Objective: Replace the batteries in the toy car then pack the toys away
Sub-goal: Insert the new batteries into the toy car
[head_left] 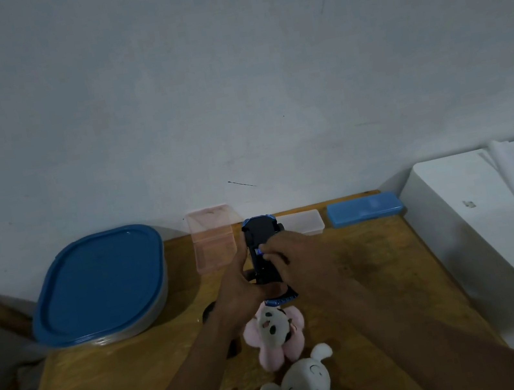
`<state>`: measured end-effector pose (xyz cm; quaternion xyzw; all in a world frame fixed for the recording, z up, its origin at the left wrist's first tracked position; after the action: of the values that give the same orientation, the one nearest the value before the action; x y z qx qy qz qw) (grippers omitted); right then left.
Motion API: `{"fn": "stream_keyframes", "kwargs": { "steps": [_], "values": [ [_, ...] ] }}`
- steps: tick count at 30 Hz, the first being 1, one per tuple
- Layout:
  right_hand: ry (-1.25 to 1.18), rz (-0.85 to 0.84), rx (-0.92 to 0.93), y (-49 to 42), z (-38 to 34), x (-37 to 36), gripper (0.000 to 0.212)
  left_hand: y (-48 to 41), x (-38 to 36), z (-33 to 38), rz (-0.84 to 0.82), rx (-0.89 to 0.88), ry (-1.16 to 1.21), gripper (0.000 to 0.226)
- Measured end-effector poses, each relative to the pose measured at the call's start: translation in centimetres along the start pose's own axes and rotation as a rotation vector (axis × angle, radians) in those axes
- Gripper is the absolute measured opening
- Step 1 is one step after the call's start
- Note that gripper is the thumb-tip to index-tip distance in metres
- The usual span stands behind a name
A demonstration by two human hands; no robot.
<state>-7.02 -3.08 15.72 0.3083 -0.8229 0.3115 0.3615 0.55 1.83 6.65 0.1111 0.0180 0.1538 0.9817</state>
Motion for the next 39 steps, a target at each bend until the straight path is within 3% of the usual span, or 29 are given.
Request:
{"fn": "stream_keyframes", "kwargs": {
  "steps": [3,7,13,17,26,30,33,39],
  "values": [
    [0.185,-0.232,0.166,-0.2,-0.8,-2.6,0.031,0.2,-0.1,0.1,-0.001,0.013,0.031,0.103],
    [0.310,-0.285,0.230,-0.5,-1.0,-3.3,0.036,0.0,0.2,0.0,-0.004,0.017,-0.006,0.110],
    [0.237,-0.317,0.057,-1.5,-0.2,-2.5,0.028,0.3,0.2,0.3,0.018,0.009,-0.016,0.098],
    [0.265,-0.314,0.074,-1.5,-0.5,-2.8,0.023,0.1,0.2,0.3,0.026,0.023,0.026,0.109],
    [0.447,-0.440,0.133,-0.7,-0.9,-4.5,0.035,0.1,0.9,-0.7,0.068,0.061,0.015,0.072],
    [0.422,-0.524,0.042,-1.0,-0.1,-5.2,0.034,0.1,1.6,-1.0,0.114,0.042,-0.083,0.082],
    [0.333,-0.506,-0.034,-1.2,0.6,-5.0,0.038,-0.2,0.9,-1.1,0.069,0.060,0.007,0.086],
    [0.118,-0.325,-0.179,-2.2,3.0,-3.0,0.041,-1.1,1.5,-1.8,0.105,0.056,-0.037,0.089]
  ]
}}
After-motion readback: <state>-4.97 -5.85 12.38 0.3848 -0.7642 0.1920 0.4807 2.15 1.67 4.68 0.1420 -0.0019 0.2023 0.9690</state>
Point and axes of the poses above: each hand's wrist, its own y-axis away from the middle knuckle, its own x-axis out of the back of the hand, z = x × y, the point moved 10 cm from there along -y, towards the middle knuckle, and after that the axes turned 1 degree about -x, right-handed, at the moved point
